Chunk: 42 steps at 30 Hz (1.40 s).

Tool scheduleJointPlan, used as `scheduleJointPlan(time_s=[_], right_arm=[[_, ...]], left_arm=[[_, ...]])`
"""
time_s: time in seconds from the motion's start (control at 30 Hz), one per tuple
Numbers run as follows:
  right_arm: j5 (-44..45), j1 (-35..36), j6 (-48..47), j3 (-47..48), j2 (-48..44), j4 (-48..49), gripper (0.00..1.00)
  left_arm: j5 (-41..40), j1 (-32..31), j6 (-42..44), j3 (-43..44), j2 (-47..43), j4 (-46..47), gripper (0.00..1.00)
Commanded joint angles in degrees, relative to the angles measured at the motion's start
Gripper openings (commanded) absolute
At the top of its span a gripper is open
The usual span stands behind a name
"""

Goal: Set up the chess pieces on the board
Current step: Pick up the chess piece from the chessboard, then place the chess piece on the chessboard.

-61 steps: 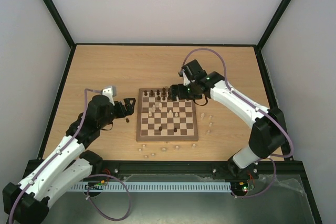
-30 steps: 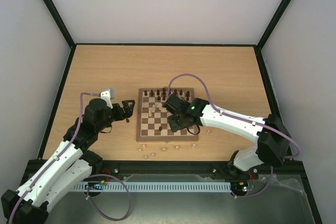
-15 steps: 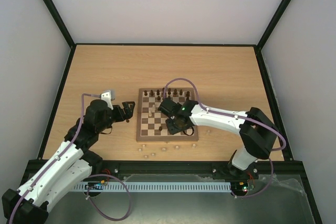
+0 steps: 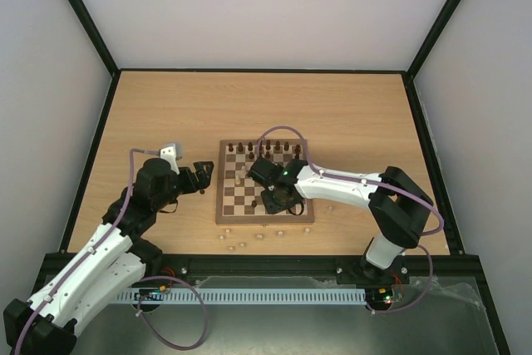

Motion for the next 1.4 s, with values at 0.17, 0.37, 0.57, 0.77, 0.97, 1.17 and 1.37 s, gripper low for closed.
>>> scheduleJointPlan(time_s=[0.17, 0.37, 0.57, 0.77, 0.97, 1.17, 1.37], right_arm=[[4.6, 0.1, -0.1, 4.3, -1.2, -6.1, 0.06], [6.8, -7.0, -4.5, 13.5, -2.8, -11.4, 0.06], [6.8, -16.0, -9.1, 23.9, 2.7, -13.6, 0.06], [5.4, -20.1, -11.5, 29.5, 9.6, -12.7, 0.05], [4.0, -21.1, -12.0, 29.6, 13.8, -10.8, 0.05], [3.4, -21.1, -11.7, 28.3, 15.8, -8.9, 0.05], [4.1, -21.1, -11.7, 27.7, 17.6, -8.0, 0.05]], left_arm=[[-0.5, -0.2, 0.0, -0.7, 0.1, 1.2, 0.99], [-0.6, -0.2, 0.2, -0.6, 1.1, 1.8, 0.99], [-0.6, -0.2, 1.0, 0.0, 2.9, 2.6, 0.99], [-1.1, -0.1, 1.6, 0.4, 4.1, 2.9, 1.0], [-1.7, -0.1, 2.0, 0.4, 5.0, 3.2, 0.99], [-2.0, -0.1, 2.0, 0.0, 5.5, 3.5, 0.99], [-2.0, -0.1, 2.0, -0.2, 6.1, 3.8, 0.99]])
